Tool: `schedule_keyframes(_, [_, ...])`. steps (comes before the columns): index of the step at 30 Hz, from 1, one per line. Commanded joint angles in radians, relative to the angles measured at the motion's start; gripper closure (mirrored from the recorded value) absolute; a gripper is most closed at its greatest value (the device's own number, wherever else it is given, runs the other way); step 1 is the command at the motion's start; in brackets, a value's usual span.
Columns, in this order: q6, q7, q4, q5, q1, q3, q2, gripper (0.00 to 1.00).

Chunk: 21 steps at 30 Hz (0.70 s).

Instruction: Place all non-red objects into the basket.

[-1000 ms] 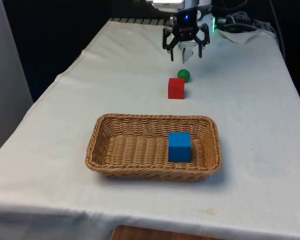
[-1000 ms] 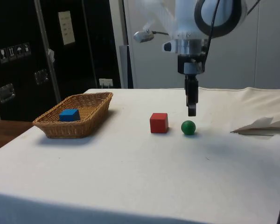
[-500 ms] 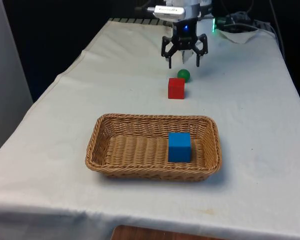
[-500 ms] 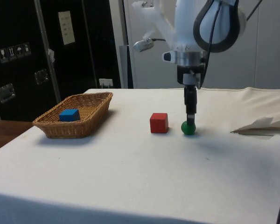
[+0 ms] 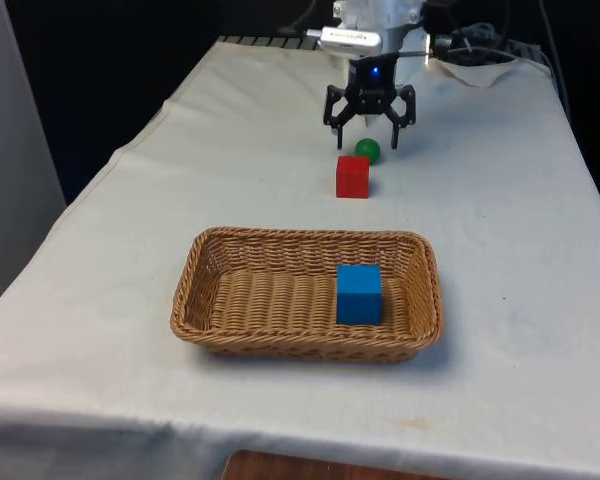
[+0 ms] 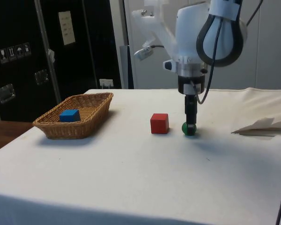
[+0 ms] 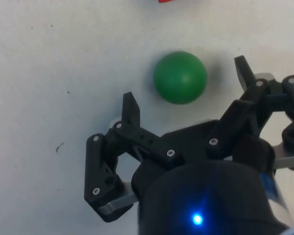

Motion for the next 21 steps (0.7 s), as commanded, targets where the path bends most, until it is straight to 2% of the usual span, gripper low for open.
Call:
schedule_keyframes(1, [0.020,0.001,-0.007,0.024,-0.006,0.025,-0.004,0.00])
schedule_keyframes(4, [0.040,0.016,-0.004,0.021,-0.010,0.035,0.014,0.00])
schedule_keyframes(5, [0.035,0.019,0.002,0.000,0.000,0.011,0.031,0.00])
schedule_keyframes(6, [0.047,0.021,-0.002,0.019,-0.011,0.038,0.020,0.00])
schedule_keyframes(8, [0.058,0.029,0.001,0.015,-0.013,0.040,0.032,0.00])
schedule_keyframes(14, [0.067,0.033,0.007,0.004,-0.005,0.026,0.054,0.00])
schedule_keyframes(15, [0.066,0.035,0.012,0.000,0.000,0.019,0.065,0.00])
schedule_keyframes(16, [0.068,0.033,0.008,0.003,-0.003,0.024,0.056,0.02])
schedule_keyframes(18, [0.069,0.034,0.009,0.002,-0.002,0.023,0.058,0.19])
schedule_keyframes(21, [0.070,0.034,0.010,0.001,-0.001,0.021,0.060,0.54])
